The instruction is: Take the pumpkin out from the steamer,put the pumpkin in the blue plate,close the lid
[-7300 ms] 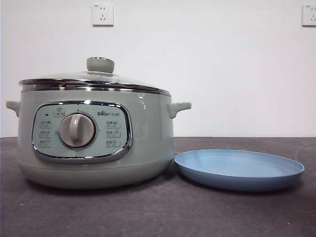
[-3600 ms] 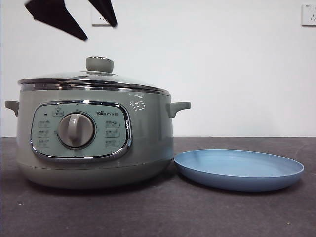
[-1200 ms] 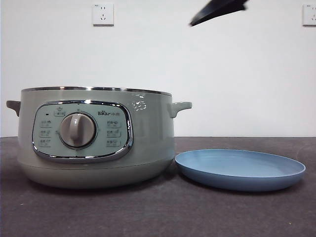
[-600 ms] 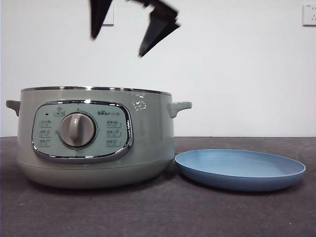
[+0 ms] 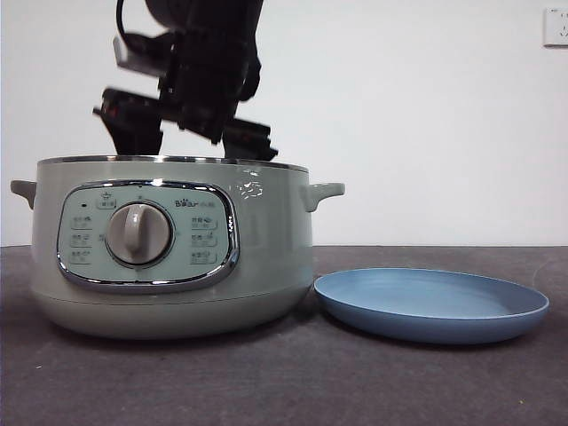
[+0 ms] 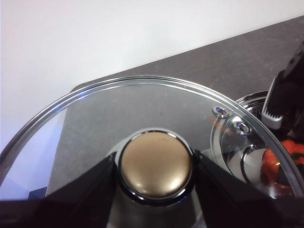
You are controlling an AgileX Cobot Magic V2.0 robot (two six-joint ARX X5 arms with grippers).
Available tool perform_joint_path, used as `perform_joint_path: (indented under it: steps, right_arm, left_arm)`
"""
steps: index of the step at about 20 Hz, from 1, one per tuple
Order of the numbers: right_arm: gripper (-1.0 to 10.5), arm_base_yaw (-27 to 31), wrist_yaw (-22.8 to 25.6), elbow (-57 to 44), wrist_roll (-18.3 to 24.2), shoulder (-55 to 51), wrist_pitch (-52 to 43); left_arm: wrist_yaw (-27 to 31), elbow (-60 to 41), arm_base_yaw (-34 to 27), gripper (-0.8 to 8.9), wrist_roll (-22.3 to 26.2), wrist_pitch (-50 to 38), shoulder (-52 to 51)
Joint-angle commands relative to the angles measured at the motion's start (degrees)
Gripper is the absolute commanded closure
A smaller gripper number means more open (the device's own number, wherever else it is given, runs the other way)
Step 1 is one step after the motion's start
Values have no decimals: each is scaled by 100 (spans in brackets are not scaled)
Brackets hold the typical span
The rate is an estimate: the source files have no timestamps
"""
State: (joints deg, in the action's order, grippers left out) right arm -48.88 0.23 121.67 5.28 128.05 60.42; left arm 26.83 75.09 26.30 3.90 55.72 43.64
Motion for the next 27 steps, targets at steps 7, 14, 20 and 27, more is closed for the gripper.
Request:
perform_joint_path:
  steps: [7,14,20,27]
  right_arm:
    - [957,-33,15,13,15,310,-35]
    - [949,57,13,15,-66,-699,505]
    - [950,809,17,-133,-417,-1930,1834]
    - [950,1532,940,-1825,-859,-3383,1751]
  left_arm:
    - [55,39,0,823,63,-146,-63]
    - [-2,39,0,823,59,-173,-55]
    - [-7,39,0,823,66,-323,-55]
    - [-35,39,0,823,66,-369,-55]
